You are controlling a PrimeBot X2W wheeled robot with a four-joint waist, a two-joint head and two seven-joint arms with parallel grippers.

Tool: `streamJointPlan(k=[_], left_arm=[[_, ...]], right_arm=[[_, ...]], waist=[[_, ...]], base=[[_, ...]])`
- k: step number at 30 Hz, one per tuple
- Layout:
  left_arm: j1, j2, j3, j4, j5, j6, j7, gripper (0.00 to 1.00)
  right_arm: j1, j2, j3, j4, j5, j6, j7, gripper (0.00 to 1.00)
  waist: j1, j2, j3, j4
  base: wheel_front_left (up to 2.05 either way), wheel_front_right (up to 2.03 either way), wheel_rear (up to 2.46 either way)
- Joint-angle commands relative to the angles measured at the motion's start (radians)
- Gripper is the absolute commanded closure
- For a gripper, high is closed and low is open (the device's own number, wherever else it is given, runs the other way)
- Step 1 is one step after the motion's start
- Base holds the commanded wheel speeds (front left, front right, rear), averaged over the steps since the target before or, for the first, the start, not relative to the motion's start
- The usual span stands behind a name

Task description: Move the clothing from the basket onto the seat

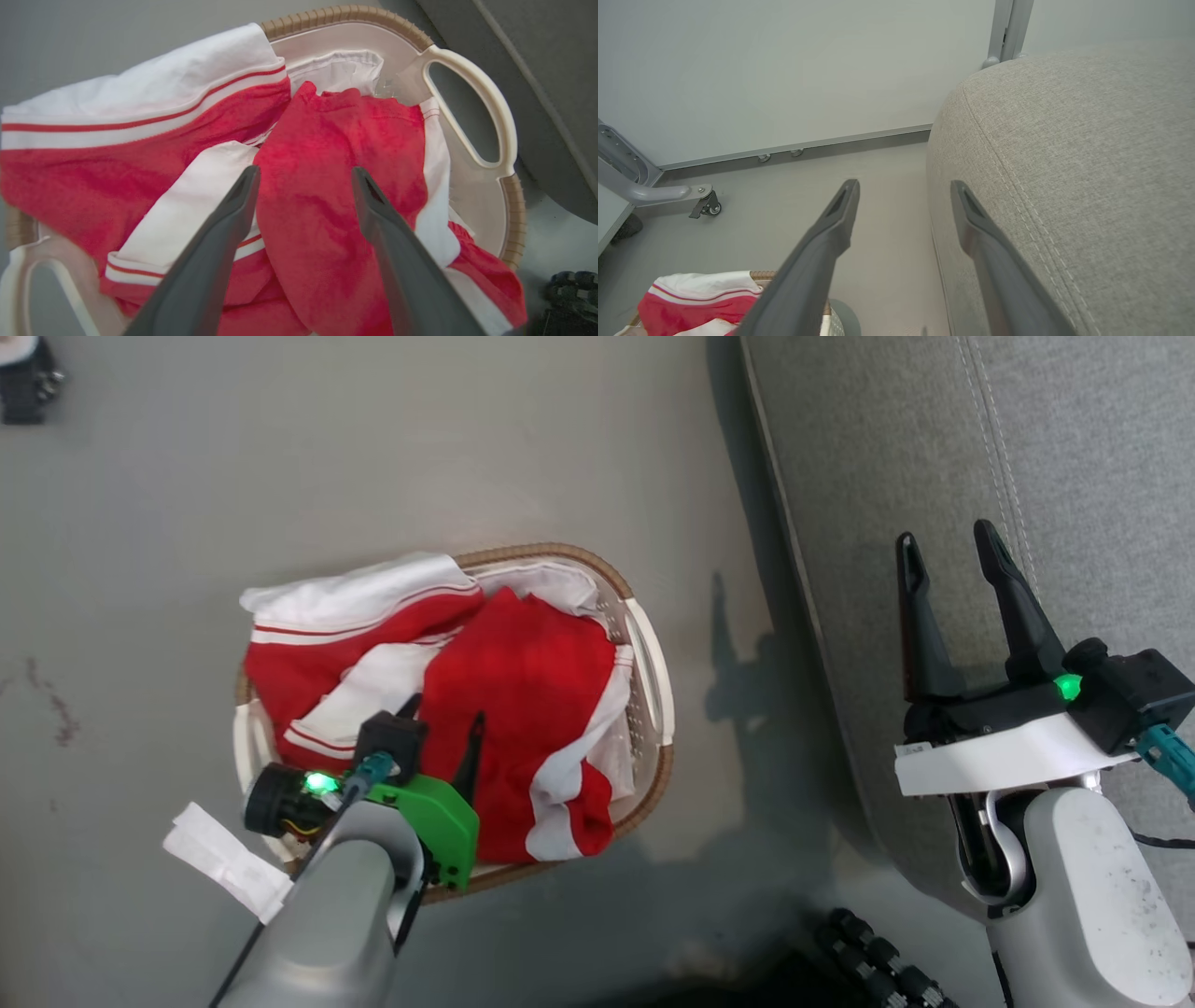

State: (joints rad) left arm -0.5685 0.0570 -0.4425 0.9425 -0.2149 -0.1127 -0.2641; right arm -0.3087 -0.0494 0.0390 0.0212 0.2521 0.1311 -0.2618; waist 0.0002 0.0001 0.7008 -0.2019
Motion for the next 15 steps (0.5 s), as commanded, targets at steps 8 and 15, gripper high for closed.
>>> streamJointPlan(k=[8,15], left_arm=[[-0.101,0.059,0.043,0.078,0.008,0.032,-0.001,0.00],[-0.146,0.081,0.052,0.127,0.011,0.043,-0.001,0.00]], right_arm=[[-0.030,-0.002,0.021,-0.024,0.051,-0.001,-0.005,0.00],[-0.027,-0.002,0.029,-0.024,0.074,-0.001,-0.005,0.00]], waist=[[-0.0002,-0.0001,0.126,-0.104],[-0.0002,-0.0001,0.161,-0.126]], base=[[0.00,0.00,0.00],[0.00,0.00,0.00]])
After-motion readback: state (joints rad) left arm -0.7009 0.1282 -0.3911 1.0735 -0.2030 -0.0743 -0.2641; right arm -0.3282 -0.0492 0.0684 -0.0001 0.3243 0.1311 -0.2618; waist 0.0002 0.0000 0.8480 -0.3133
